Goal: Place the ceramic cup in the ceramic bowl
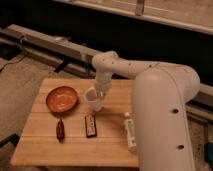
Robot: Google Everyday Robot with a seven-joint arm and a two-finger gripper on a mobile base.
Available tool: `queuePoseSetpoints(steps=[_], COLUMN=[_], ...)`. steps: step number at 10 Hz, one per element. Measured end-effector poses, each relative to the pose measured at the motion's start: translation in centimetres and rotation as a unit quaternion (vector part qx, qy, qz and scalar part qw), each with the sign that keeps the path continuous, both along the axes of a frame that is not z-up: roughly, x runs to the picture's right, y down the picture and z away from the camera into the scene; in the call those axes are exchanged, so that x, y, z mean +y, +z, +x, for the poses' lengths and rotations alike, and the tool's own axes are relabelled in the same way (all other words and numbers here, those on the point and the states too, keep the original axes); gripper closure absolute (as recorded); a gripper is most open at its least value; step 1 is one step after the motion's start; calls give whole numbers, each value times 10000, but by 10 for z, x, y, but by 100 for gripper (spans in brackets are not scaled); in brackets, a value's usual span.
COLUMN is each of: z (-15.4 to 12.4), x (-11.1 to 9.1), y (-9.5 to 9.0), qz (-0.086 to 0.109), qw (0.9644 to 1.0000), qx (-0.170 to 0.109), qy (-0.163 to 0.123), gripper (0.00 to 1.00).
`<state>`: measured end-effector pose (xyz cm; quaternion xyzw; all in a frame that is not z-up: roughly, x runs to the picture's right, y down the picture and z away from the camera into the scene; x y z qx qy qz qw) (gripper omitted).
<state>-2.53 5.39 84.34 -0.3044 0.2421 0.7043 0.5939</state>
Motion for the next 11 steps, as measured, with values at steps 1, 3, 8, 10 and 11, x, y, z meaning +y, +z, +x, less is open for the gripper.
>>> queuePoseSetpoints(steps=[1, 3, 8, 10, 11], z=[-9, -32, -103, -131, -145], x=[-16, -41, -77, -79, -78], y=[-11, -21, -17, -16, -17], qz=[104, 288, 520, 565, 566], qw=[9999, 9989, 9913, 9861, 9825], qx=[-117, -366, -1132, -1438, -1623], qy=[1, -71, -437, -606, -719], gripper=[100, 100, 100, 100, 100])
